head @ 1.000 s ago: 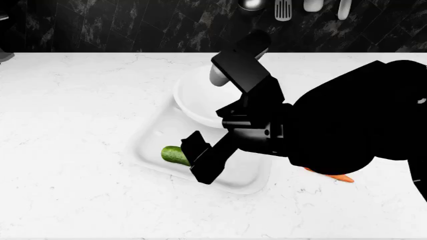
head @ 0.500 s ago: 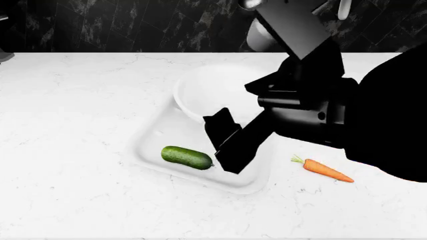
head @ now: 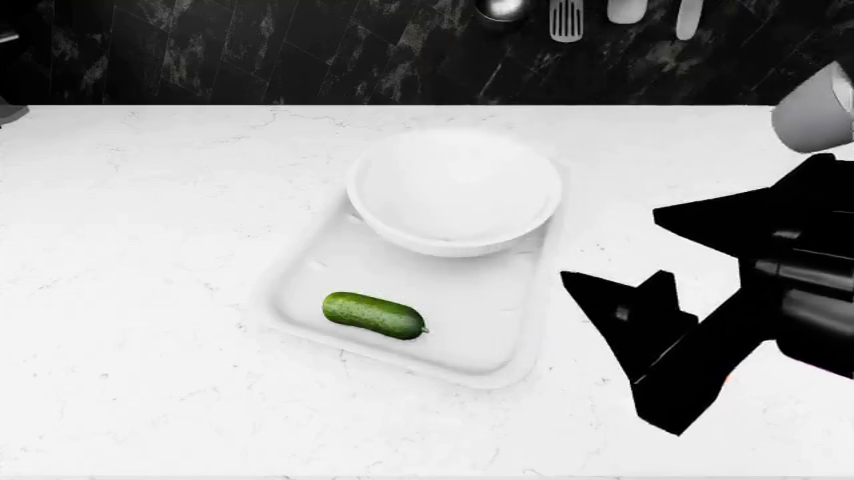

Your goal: Place the two vegetables and bowl onto the tray for setting up a vegetable dip station.

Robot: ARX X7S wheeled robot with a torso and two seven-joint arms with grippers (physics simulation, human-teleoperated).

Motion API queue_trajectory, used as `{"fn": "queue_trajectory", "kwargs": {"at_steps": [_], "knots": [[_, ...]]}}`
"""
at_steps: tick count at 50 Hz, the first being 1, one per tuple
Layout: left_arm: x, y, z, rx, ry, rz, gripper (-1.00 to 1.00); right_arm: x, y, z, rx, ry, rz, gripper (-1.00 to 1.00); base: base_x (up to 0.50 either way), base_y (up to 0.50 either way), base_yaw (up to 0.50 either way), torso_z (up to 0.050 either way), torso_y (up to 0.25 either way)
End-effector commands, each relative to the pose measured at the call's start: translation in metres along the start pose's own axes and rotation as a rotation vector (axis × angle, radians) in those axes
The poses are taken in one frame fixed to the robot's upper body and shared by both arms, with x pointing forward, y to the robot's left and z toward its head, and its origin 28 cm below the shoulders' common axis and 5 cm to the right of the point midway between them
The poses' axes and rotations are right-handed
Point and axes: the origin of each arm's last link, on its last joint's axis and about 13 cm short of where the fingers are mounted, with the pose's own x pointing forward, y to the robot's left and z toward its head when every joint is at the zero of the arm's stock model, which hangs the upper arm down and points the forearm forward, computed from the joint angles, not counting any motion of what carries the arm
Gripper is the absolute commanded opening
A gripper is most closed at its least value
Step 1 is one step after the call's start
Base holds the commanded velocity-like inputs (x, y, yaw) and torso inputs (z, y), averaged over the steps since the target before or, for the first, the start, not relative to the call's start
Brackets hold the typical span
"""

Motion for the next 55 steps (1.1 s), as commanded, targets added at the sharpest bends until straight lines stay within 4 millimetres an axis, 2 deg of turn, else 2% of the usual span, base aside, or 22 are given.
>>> {"fn": "queue_trajectory", "kwargs": {"at_steps": [1,14,29,55], "knots": [[0.0,0.0,-0.001,0.001,0.004,-0.002,1.0,-0.021,-0.008,-0.029,0.052,0.041,-0.033,1.0,0.0,0.0,0.0,0.0,0.0],[0.0,-0.002,-0.001,0.004,0.005,-0.005,1.0,-0.02,-0.021,-0.043,0.07,0.089,-0.081,1.0,0.0,0.0,0.0,0.0,0.0],[-0.001,-0.002,-0.001,0.005,0.005,-0.009,1.0,0.015,-0.041,-0.037,0.058,0.145,-0.089,1.0,0.0,0.0,0.0,0.0,0.0],[0.0,-0.002,-0.003,0.009,0.006,-0.01,1.0,0.036,-0.059,-0.035,0.003,0.272,-0.079,1.0,0.0,0.0,0.0,0.0,0.0]]}}
